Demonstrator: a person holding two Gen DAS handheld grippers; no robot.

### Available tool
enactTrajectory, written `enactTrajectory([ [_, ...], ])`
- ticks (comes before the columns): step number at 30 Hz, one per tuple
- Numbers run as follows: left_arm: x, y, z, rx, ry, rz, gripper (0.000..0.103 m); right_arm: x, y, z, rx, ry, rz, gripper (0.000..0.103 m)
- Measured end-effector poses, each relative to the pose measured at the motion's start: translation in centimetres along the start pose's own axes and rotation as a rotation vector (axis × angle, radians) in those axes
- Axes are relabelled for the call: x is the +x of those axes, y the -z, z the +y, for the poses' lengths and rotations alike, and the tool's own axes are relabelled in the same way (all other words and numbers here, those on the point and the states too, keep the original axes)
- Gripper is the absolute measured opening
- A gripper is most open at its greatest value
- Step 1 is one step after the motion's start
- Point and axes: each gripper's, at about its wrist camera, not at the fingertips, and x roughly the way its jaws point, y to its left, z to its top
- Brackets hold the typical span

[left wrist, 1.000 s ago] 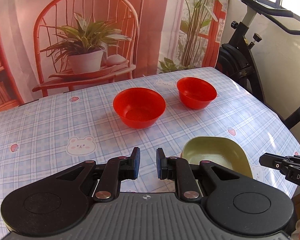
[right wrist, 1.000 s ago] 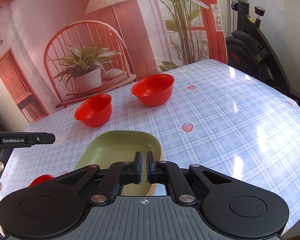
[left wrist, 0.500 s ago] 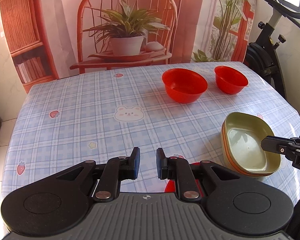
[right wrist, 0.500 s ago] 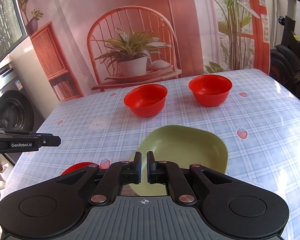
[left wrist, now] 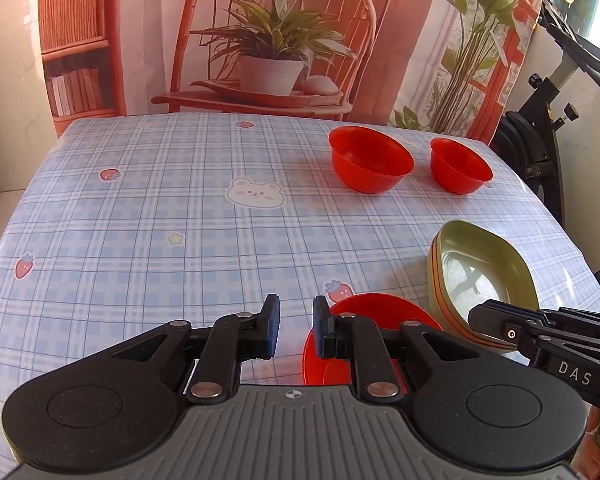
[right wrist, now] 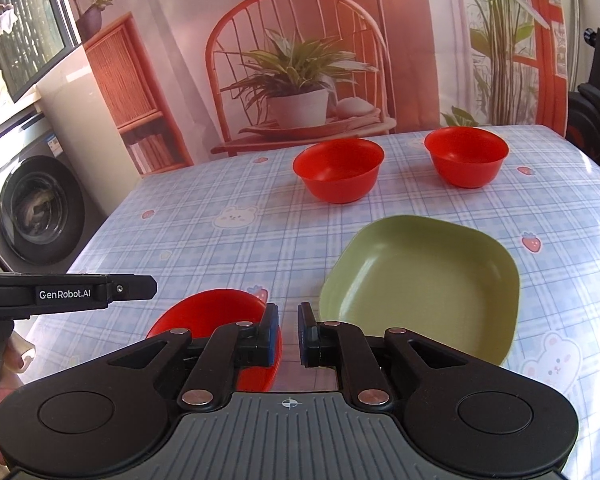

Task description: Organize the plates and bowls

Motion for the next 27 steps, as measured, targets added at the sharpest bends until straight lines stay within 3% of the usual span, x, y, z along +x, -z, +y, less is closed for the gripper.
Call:
enactTrajectory([
  [5,-1.2,-1.8,0.5,-0.021,0.017,-0.067,0.02,-0.9,-1.9,-1.1,0.002,0.028,-0.058,0.011],
  [8,-1.3,-2.8,0.9,-0.028,0.017,-0.087,0.034,-1.3,-3.4,-2.4,0.008,0.053,-0.095,0.011],
  [18,0.1,-7.4,1.8,-0.012,0.028,-0.123,0.034,0.0,-7.5,-7.1,0.05,0.116,-0.168,0.013],
  [27,3.8,-8.7,1.9,-0.085,0.071,-0.113,0.034,3.2,-8.9,-9.0,0.078,0.118,-0.147,0.016],
])
